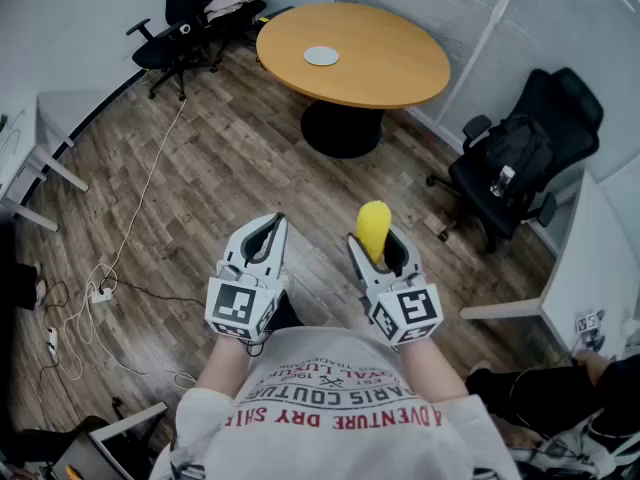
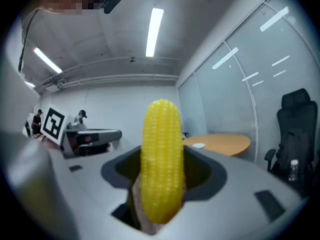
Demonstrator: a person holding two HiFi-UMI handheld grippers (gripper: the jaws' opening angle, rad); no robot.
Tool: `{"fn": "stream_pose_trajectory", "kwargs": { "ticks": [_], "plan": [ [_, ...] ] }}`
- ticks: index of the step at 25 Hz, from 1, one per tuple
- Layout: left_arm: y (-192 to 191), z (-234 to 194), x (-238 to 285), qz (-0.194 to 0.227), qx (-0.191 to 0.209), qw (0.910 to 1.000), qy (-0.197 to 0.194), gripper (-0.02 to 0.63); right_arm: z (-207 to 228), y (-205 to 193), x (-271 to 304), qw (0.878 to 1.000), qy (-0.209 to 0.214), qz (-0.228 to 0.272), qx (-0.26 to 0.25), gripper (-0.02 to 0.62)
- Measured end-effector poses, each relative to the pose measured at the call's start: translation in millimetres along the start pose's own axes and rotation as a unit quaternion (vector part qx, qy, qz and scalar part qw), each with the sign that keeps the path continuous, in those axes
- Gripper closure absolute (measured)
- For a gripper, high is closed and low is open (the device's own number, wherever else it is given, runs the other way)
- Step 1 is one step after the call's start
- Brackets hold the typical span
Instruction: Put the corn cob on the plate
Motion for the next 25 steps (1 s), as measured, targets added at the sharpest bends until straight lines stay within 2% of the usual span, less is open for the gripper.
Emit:
{"fn": "stream_pose_trajectory", "kwargs": {
  "ticks": [16, 20, 25],
  "plan": [
    [-10, -3, 18, -0.005, -0.006, 0.9999, -0.014, 0.574, 16, 2, 14, 1.0, -0.019, -0.006, 0.004, 0.334],
    [-12, -18, 29, -0.005, -0.011, 0.9998, -0.015, 0.574, 19, 2, 32, 1.0, -0.02, -0.011, 0.001, 0.334],
    [-18, -57, 54, -0.003, -0.02, 0.9996, -0.019, 0.575, 21, 5, 75, 0.999, -0.028, -0.018, 0.001, 0.334]
  ]
}}
Point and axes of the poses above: the fingertips, and each gripper's own axes: x forward along the fingers, z to its right, y out of its top, the point moved 2 cm from there along -x, backward along the fingers, and after that the axes turned 2 degrees about x, right-handed, at the moved point
